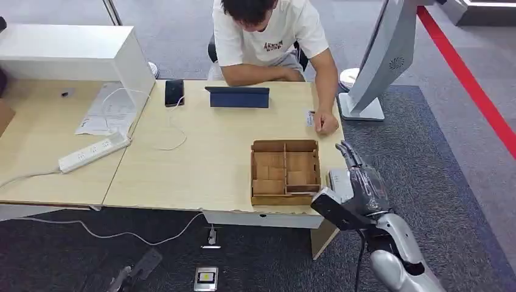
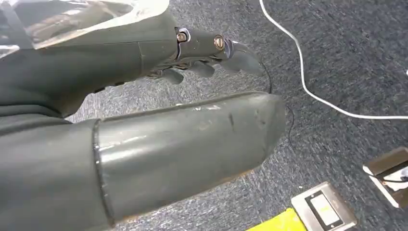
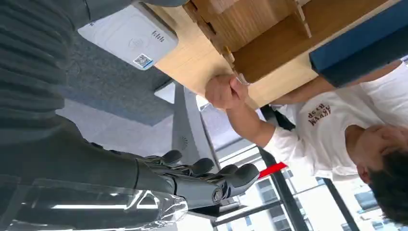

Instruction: Pass the card to the sensor for recognition and then transmit it.

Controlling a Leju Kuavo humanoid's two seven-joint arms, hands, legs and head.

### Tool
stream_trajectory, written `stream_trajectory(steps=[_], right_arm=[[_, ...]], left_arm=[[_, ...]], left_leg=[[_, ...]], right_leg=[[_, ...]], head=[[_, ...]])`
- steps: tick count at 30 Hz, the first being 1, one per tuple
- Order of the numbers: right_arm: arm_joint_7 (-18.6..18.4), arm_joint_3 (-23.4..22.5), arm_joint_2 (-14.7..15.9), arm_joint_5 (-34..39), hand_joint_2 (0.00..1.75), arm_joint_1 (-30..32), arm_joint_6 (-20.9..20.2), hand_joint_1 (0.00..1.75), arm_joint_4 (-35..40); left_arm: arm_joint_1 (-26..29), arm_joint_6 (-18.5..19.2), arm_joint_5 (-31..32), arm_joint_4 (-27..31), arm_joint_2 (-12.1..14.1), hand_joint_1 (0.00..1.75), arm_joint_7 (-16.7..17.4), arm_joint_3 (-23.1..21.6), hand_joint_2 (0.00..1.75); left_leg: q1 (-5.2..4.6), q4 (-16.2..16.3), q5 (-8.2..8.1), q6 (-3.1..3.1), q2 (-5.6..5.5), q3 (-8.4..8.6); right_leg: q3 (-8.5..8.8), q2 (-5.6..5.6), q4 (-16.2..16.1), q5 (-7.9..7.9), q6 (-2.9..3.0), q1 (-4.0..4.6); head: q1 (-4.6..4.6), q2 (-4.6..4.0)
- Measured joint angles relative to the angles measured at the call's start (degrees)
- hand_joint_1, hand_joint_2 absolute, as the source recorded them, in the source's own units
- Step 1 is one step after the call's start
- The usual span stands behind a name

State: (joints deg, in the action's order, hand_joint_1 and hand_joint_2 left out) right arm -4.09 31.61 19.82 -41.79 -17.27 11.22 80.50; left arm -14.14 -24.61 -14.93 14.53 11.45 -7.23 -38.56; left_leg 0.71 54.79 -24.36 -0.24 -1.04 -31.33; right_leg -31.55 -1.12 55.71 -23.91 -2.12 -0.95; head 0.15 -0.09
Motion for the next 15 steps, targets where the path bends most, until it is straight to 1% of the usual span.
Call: stream_trajectory(steps=[6, 11, 15], right_arm=[[0.68, 1.14, -1.88, 0.13, 1.75, -0.05, 3.34, 0.0, -4.93], [0.68, 1.99, -3.3, -0.33, 1.75, -0.45, 3.95, 0.0, -8.81], [1.73, 2.69, -4.72, -1.27, 1.75, -1.69, 4.92, 0.0, -12.39]], left_arm=[[0.04, 0.31, -1.44, 0.0, -0.15, 0.0, -0.02, 0.46, 0.0], [0.04, 0.33, -1.88, 0.0, -0.26, 0.0, -0.09, 1.33, 0.0], [0.03, 0.59, -2.01, 0.0, -0.31, 0.0, -0.11, 1.57, 0.0]], left_leg=[[0.01, 0.0, 0.0, 0.0, -0.01, 0.0], [0.01, 0.0, 0.0, 0.0, -0.01, -0.02], [0.01, 0.0, 0.0, 0.0, 0.0, -0.02]], right_leg=[[0.01, 0.0, 0.0, 0.0, 0.0, 0.01], [0.0, 0.0, 0.0, 0.0, 0.0, 0.01], [0.0, 0.0, 0.0, 0.0, 0.0, 0.01]], head=[[0.0, 0.0], [0.0, 0.0], [0.02, 0.0]])
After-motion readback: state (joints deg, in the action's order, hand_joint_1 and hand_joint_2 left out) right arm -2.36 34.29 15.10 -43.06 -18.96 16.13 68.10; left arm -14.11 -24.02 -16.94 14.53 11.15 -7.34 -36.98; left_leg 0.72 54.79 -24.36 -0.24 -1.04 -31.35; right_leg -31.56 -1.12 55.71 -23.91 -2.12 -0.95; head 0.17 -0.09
